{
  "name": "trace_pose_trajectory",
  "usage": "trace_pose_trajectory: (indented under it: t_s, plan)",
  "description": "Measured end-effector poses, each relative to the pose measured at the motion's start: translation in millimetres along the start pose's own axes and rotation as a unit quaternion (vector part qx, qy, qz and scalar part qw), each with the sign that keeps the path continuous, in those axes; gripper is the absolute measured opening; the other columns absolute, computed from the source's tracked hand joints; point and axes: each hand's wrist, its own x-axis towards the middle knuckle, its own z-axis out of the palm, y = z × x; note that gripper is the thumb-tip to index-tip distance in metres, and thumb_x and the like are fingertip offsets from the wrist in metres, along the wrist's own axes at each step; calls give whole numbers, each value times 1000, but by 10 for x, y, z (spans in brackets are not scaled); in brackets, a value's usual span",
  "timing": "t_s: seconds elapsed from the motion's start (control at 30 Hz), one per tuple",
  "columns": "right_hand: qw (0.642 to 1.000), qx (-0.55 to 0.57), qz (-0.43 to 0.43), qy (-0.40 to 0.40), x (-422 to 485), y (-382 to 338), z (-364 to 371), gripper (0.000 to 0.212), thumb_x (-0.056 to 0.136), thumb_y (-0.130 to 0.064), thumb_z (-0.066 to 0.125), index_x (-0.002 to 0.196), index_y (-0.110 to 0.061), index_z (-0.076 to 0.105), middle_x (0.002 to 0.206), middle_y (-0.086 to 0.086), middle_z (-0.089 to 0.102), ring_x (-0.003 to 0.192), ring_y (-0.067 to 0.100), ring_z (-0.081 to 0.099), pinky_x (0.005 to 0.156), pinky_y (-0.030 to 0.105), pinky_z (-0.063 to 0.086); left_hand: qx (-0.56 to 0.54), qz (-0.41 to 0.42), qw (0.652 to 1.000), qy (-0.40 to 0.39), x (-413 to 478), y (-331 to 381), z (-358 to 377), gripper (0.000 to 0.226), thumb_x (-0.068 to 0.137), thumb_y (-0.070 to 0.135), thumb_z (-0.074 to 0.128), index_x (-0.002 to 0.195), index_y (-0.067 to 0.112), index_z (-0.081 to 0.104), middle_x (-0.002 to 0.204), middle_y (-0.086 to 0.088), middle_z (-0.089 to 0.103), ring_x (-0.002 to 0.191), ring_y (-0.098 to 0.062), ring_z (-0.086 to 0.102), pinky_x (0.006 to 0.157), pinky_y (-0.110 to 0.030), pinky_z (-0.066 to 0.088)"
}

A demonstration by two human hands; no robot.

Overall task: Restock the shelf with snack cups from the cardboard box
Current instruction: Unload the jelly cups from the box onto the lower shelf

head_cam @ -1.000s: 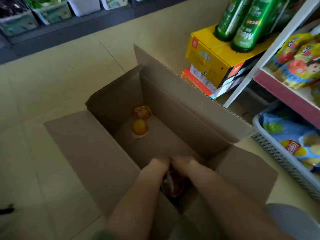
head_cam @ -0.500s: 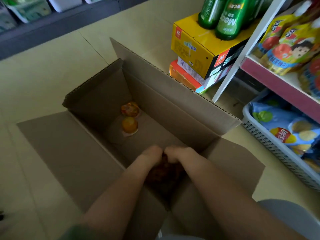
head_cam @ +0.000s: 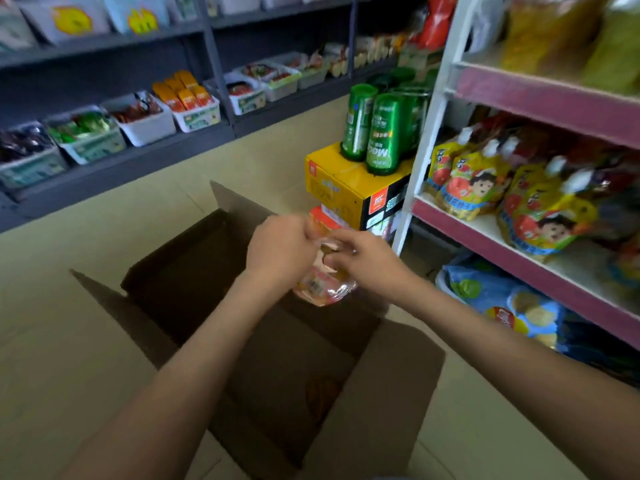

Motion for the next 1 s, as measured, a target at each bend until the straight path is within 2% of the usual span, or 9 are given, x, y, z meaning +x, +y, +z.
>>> trace_pose_trajectory:
  t_s: [0.1, 0.17, 0.23, 0.37, 0.43, 0.67, 0.8, 0.9, 1.0]
  plan:
    - [997, -40, -51, 40, -299, 36, -677, 66, 82, -25, 71, 140, -28, 40, 132, 0, 53, 119, 12, 47, 88, 17, 36, -73, 13, 997, 26, 90, 584, -181, 9, 86, 21, 62, 91, 19, 70, 100, -1, 69, 99, -23, 61, 83, -31, 47]
    - [992, -38, -119, 34, -565, 124, -1069, 97, 71, -27, 81, 147, -27, 21, 147, 2, 28, 137, 9, 24, 106, 10, 22, -157, 12, 986, 46, 136, 953, -250, 3, 84, 21, 67, 85, 22, 70, 91, 3, 70, 93, -17, 62, 77, -25, 45]
    - [982, -84, -156, 59, -827, 228, -1403, 107, 66, -33, 84, 147, -29, 14, 153, -1, 8, 142, 2, 3, 109, 5, 11, -219, 22, 975, 38, 168, 1310, -271, 9, 81, 22, 71, 76, 28, 67, 79, 7, 66, 84, -14, 62, 73, -22, 44]
    - [932, -162, -239, 218, -1315, 419, -2056, 63, 80, -32, 69, 134, -10, 47, 150, 8, 23, 143, 13, 16, 114, 22, 23, -371, 68, 926, -15, 202, 2093, -230, 17, 77, 16, 74, 68, 28, 67, 73, 3, 68, 80, -22, 66, 85, -38, 53]
    - [912, -158, -244, 290, -1570, 496, -2360, 49, 83, -27, 64, 128, -9, 55, 147, 6, 35, 140, 10, 27, 112, 23, 28, -429, 102, 897, -26, 169, 2528, -223, 17, 80, 14, 72, 70, 28, 69, 75, 2, 70, 78, -17, 67, 80, -34, 53]
    - [819, -117, -234, 510, -2245, 651, -3216, 42, 82, -12, 70, 122, -9, 58, 136, 5, 50, 134, 11, 40, 106, 25, 37, -490, 273, 828, -15, -290, 3934, -179, 23, 90, 23, 59, 111, 34, 63, 105, 21, 65, 98, 9, 59, 85, -17, 47]
    - [768, -116, -180, 603, -2489, 739, -3590, 45, 80, -14, 69, 123, -18, 56, 132, -5, 51, 129, 4, 44, 99, 36, 47, -555, 311, 771, -24, -484, 4502, 32, 30, 93, 20, 56, 122, 28, 55, 110, 20, 61, 99, 16, 56, 81, -4, 43]
    - [740, -128, -117, 650, -2516, 821, -3845, 44, 82, -19, 72, 123, -17, 59, 132, -6, 51, 123, 1, 46, 99, 27, 45, -572, 309, 758, -55, -472, 4829, 147, 35, 96, 21, 50, 131, 22, 52, 113, 18, 59, 98, 19, 54, 80, 0, 40]
    - [733, -159, -46, 659, -2445, 840, -4140, 41, 84, -18, 70, 123, -11, 61, 131, -1, 53, 114, -4, 44, 94, -2, 29, -534, 308, 784, -74, -393, 5087, 205, 36, 100, 22, 42, 135, 28, 47, 121, 20, 55, 104, 16, 50, 77, 6, 35]
